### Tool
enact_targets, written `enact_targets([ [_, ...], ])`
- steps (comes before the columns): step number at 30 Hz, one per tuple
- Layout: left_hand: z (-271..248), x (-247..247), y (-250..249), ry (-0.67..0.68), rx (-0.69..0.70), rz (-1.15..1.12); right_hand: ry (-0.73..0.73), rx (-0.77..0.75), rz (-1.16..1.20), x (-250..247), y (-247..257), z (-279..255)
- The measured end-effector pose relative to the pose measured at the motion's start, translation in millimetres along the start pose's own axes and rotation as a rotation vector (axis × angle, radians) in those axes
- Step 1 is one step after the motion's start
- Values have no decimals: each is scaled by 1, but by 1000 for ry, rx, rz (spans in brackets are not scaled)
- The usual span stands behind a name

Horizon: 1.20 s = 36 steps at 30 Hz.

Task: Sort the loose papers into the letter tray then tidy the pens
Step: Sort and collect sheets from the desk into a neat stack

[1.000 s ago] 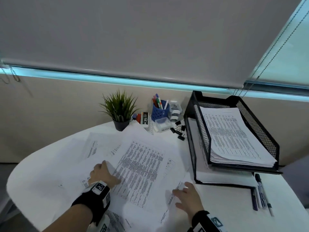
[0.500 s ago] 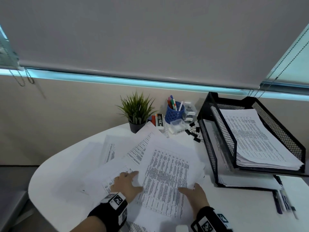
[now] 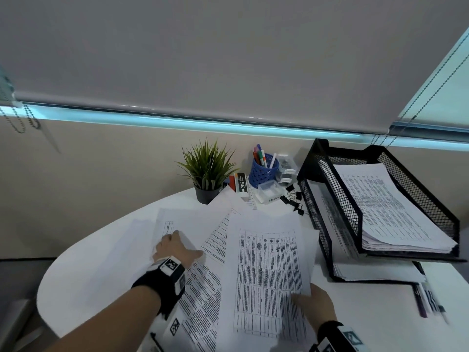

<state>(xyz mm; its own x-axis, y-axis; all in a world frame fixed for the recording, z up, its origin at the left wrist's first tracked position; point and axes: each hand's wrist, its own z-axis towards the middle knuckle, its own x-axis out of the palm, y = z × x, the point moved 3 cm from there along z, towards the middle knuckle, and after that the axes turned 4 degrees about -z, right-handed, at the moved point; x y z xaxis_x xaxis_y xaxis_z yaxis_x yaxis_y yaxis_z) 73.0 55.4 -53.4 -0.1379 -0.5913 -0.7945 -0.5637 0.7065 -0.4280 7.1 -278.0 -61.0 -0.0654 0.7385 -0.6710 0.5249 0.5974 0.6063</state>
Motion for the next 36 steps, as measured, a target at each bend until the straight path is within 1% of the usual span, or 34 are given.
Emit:
enact_targets([
  [4, 11, 4, -11, 18, 2, 115, 11, 3, 78, -8, -9, -3],
  [7, 24, 3, -13, 33, -63, 67, 38, 17, 108, -9, -14, -2],
  [9, 31, 1, -13, 69, -84, 19, 38, 42, 144, -8, -17, -1],
  [12, 38, 0, -14, 98, -53, 0, 56, 87, 197, -6, -17, 1],
  [15, 41, 1, -18, 109, -19, 4, 102, 111, 209, -1, -14, 3],
  [18, 39, 2, -25, 112, 29, 10, 118, 116, 226, 5, -13, 6],
  [22, 33, 2, -31, 59, 128, -102, 115, 77, 187, 4, -15, 10],
  [26, 27, 5, -36, 86, 170, -237, 138, 56, 89, -1, -12, 9],
  [29, 24, 4, -36, 56, 188, -258, 69, 79, -25, -9, -10, 10],
  [33, 24, -2, -32, 4, 203, -333, -18, 69, -75, -20, -15, 15],
  [36, 26, -5, -27, 56, 221, -311, -26, 19, -161, -29, -15, 13],
])
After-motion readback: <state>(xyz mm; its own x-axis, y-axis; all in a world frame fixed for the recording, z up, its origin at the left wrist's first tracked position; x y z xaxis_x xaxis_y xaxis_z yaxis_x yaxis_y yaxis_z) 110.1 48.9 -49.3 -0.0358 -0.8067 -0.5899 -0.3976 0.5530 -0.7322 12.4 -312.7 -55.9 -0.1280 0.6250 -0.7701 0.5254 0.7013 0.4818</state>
